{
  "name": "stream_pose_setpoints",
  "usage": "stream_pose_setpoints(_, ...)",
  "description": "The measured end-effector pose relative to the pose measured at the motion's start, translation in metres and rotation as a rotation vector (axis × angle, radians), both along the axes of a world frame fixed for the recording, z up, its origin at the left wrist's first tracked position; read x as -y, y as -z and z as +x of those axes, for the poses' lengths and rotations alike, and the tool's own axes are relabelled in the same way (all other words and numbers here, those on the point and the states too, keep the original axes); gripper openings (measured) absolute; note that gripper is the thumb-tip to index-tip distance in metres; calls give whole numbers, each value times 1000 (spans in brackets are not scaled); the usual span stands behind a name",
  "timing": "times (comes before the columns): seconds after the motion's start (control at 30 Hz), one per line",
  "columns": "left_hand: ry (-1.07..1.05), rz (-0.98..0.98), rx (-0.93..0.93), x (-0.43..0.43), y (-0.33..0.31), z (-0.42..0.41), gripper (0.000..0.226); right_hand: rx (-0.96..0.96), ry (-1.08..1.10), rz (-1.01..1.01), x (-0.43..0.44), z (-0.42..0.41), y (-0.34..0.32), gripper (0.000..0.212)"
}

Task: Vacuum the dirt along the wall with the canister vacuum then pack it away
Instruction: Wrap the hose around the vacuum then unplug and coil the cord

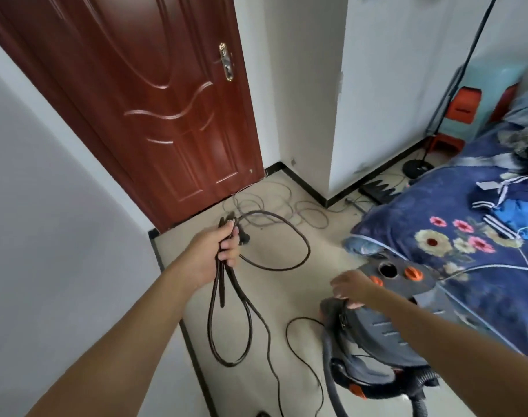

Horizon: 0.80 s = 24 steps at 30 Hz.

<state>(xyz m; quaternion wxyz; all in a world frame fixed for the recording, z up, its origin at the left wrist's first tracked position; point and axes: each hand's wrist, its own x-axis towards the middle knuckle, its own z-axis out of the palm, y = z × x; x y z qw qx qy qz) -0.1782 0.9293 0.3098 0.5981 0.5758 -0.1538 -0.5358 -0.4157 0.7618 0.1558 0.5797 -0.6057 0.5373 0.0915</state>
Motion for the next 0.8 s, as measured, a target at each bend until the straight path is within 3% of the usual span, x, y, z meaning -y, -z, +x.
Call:
stream_pose_setpoints(0.07, 38, -52, -21, 21, -27, 40, 31, -99, -311, -113, -29, 33, 23, 66)
stream_pose_setpoints(0.13, 52, -91, -26, 39, -56, 75, 32, -42, -443, -133, -59, 79, 23, 103)
stream_pose_setpoints(0.27, 48, -159, -39, 65, -116, 133, 31, 124, -409, -224, -84, 186, 1, 121)
stream_pose_setpoints(0.37, 66, -223, -25, 82, -154, 164, 30, 290, -210, -235, -75, 254, -22, 104)
stream_pose_setpoints(0.47, 86, -266, 7, 104, -180, 193, 27, 434, -61, -164, -52, 304, -40, 26)
stream_pose_setpoints(0.5, 90, -270, 28, 112, -185, 203, 27, 455, -53, -147, -42, 315, -37, 16)
stream_pose_setpoints(0.63, 52, -246, 124, 146, -195, 254, 26, 241, -77, -226, 26, 309, 23, 36)
stream_pose_setpoints(0.8, 19, -142, 237, 196, -173, 330, 26, -191, 28, -209, 121, 193, 94, 34)
